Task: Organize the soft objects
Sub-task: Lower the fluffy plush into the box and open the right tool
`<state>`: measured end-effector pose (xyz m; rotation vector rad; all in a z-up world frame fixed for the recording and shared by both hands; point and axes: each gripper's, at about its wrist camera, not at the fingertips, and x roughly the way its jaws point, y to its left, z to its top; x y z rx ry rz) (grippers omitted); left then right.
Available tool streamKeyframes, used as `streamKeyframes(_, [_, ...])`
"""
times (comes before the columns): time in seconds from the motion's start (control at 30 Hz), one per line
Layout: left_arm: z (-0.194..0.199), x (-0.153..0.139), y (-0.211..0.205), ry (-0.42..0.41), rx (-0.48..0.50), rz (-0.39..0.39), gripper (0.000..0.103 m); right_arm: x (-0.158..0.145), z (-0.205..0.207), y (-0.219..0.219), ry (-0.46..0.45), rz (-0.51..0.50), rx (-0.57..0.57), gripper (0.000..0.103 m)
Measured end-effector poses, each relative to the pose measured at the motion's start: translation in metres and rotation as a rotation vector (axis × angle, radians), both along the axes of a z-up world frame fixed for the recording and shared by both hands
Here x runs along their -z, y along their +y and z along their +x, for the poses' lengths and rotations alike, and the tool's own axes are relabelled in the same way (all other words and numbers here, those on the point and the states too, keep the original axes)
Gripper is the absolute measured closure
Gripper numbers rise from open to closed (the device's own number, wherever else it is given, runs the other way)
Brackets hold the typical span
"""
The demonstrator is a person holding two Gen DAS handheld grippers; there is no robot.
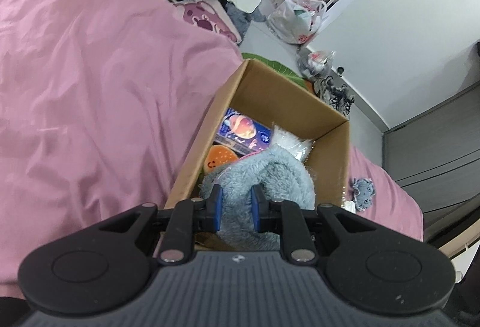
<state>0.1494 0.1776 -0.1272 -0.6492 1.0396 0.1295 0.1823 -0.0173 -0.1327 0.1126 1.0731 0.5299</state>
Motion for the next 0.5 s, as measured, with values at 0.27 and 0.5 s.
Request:
streamKeyframes(0.27, [0.006, 0.011, -0.003, 0.072, 0.015, 0.037, 0.082, 0.007, 0.000, 0.004, 0.039, -0.019, -0.024, 0.082])
streamKeyframes(0.5, [0.007, 0.002, -0.010, 0.090, 0.042, 0.063, 0.063, -0.005, -0.002, -0.007, 0.028, 0.018, -0.011, 0.064])
